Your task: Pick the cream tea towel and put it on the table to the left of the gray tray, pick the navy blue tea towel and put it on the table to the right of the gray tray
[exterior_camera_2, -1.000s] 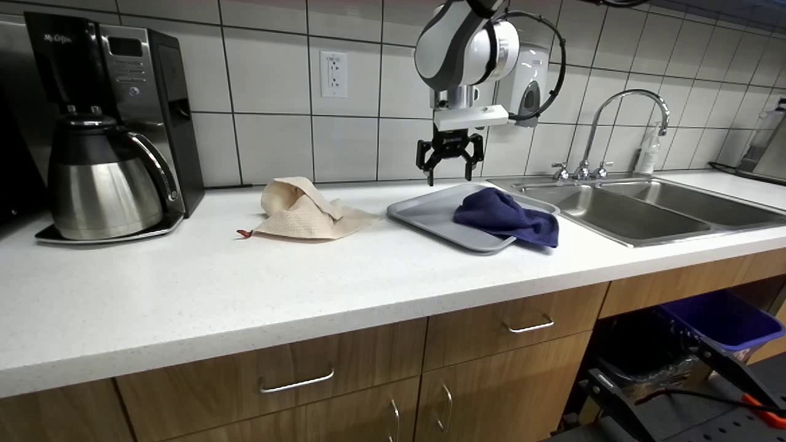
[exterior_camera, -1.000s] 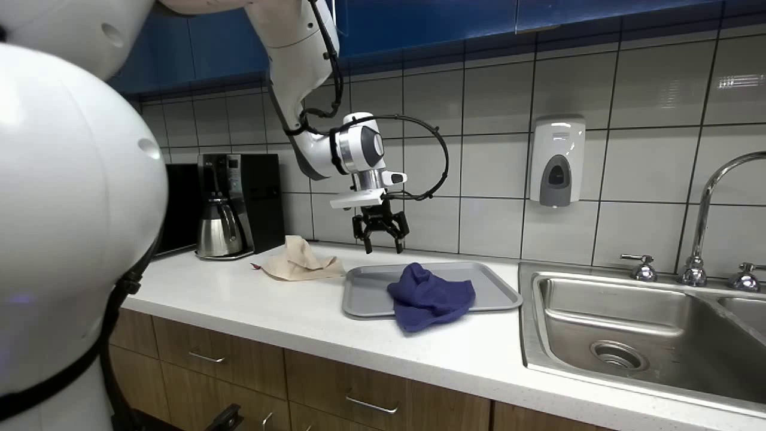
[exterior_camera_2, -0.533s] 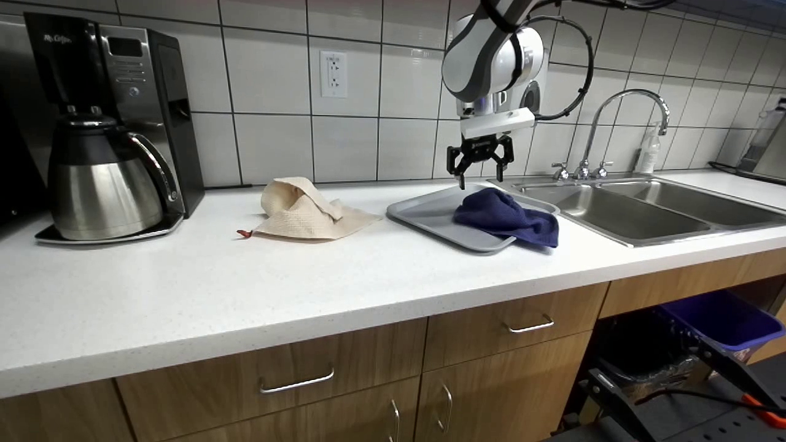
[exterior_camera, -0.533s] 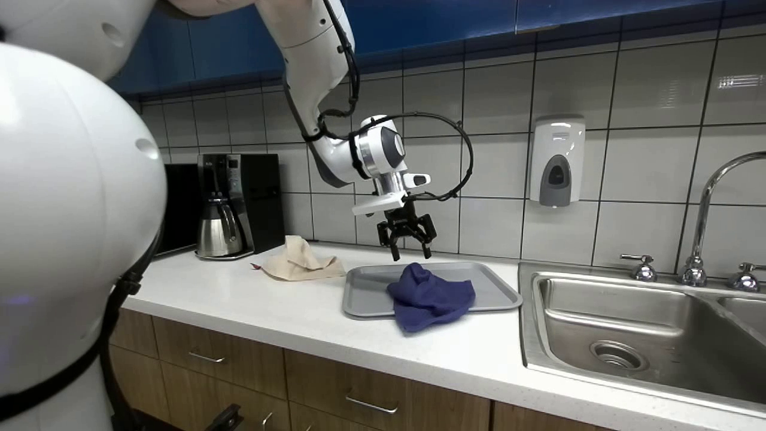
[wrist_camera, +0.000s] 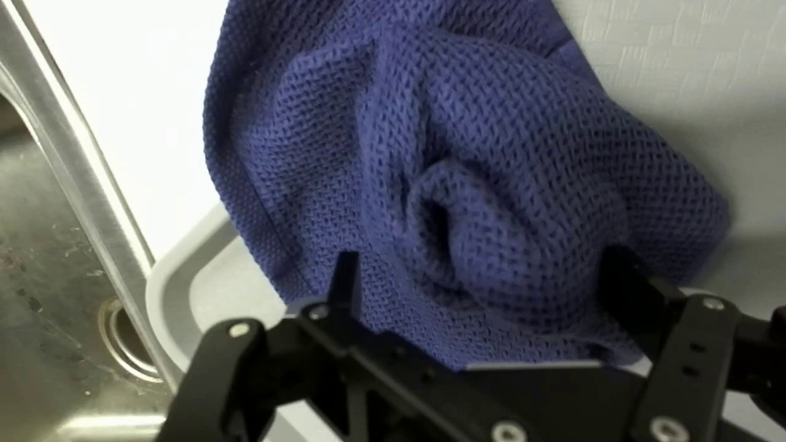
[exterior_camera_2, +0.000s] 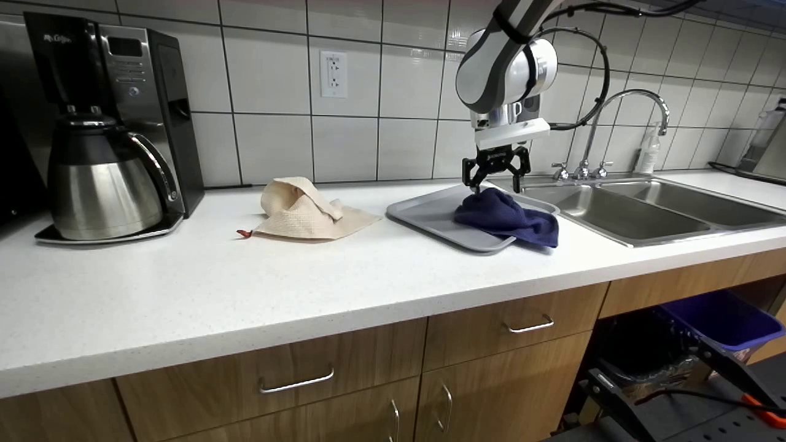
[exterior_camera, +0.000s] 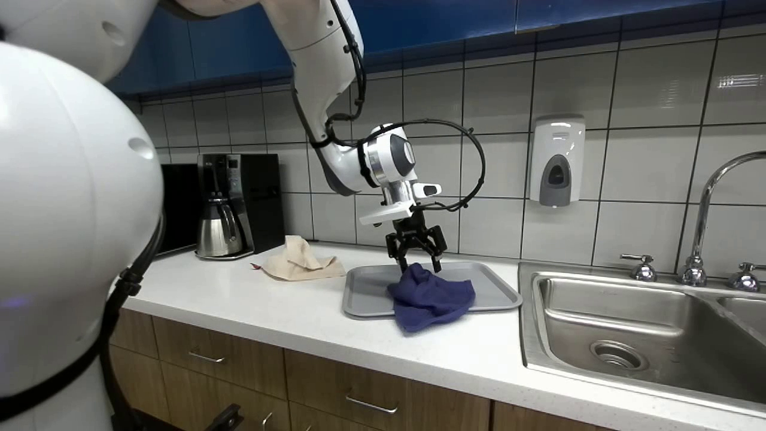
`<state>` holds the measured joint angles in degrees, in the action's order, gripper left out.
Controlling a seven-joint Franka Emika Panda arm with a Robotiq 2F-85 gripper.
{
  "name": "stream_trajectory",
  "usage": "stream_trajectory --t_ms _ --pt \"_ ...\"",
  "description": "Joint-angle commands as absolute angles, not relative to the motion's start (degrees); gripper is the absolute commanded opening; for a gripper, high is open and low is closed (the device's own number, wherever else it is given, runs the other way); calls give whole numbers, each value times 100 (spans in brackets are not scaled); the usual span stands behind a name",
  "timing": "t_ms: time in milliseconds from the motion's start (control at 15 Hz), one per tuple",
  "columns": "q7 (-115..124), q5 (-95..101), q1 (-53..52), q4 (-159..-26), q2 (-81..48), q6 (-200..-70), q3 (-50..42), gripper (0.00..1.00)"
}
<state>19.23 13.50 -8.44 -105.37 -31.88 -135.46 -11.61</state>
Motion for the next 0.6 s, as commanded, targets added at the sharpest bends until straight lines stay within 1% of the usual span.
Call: stream_trajectory --t_ms 0,467,533 --pt "1912 1309 -701 -10672 -3147 -13374 -1000 100" --pt "1874 1095 -576 -10440 -3456 -13301 -958 100" --pt "1867 1054 -549 -10402 -3498 -13297 -952 75"
